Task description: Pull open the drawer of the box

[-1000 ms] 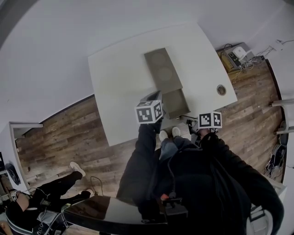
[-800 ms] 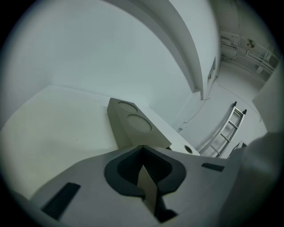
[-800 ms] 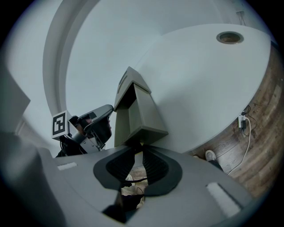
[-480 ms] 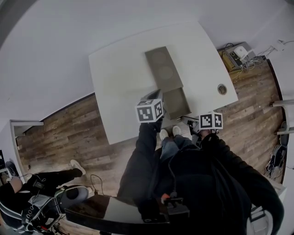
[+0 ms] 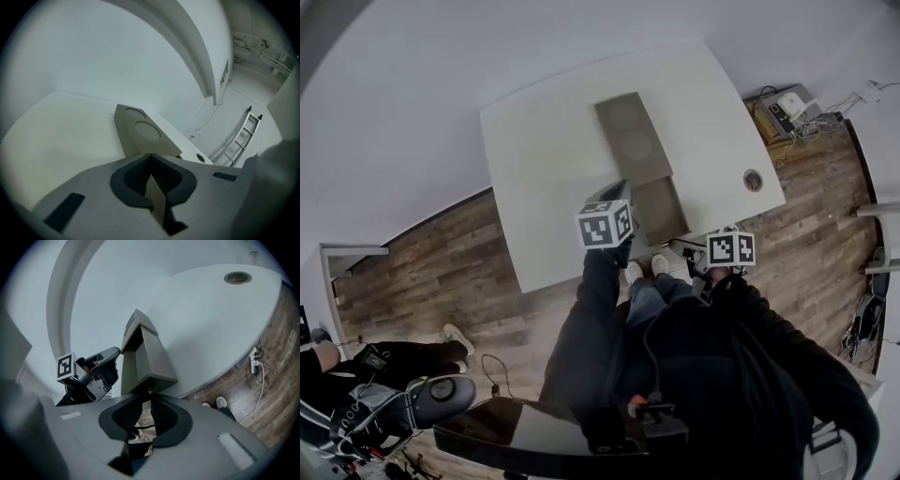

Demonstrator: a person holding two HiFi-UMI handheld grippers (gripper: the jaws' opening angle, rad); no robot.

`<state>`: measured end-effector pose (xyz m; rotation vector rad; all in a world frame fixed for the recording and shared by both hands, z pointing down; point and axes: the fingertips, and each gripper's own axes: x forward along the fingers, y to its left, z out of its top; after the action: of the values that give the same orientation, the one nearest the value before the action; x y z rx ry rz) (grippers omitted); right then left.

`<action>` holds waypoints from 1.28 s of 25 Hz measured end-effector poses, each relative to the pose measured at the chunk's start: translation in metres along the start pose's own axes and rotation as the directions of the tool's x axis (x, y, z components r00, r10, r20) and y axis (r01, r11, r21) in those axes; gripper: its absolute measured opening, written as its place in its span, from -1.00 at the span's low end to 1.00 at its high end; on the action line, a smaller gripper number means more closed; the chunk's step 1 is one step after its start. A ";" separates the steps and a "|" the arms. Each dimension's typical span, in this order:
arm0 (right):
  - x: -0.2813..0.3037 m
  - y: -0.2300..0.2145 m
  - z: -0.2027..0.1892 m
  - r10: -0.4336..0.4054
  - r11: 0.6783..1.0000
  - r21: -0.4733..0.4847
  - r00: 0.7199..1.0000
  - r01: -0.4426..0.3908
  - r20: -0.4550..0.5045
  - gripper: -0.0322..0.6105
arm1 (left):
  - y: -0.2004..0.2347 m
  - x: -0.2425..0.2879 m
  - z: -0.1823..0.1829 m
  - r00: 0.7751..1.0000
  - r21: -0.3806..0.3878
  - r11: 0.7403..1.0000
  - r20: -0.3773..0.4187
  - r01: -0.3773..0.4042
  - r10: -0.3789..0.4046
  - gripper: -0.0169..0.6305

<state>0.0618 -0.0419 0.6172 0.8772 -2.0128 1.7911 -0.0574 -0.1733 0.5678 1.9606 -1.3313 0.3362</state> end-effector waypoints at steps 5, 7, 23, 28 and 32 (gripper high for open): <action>-0.001 0.000 0.000 0.000 1.000 -0.007 1.000 0.000 -0.004 -0.72 | 0.001 0.001 0.002 1.000 -0.003 1.000 0.001 -0.002 0.002 -0.95; -0.002 0.000 -0.001 0.001 1.000 -0.008 1.000 -0.001 -0.008 -0.72 | 0.000 0.001 0.002 1.000 -0.006 1.000 0.002 -0.001 0.001 -0.95; -0.008 0.001 -0.014 0.001 1.000 -0.016 0.999 -0.002 -0.040 -0.72 | 0.002 -0.001 0.003 1.000 -0.016 1.000 0.010 0.000 0.001 -0.95; -0.009 0.001 -0.015 -0.002 1.000 -0.022 0.999 0.001 -0.040 -0.72 | 0.002 -0.002 0.003 1.000 -0.014 1.000 0.010 -0.005 0.005 -0.94; -0.010 -0.001 -0.018 -0.002 1.000 -0.021 0.999 0.001 -0.041 -0.72 | 0.001 -0.002 0.001 1.000 -0.026 1.000 0.016 -0.005 0.005 -0.94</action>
<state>0.0672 -0.0216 0.6147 0.8285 -2.0020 1.7691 -0.0595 -0.1731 0.5662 1.9423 -1.3448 0.3044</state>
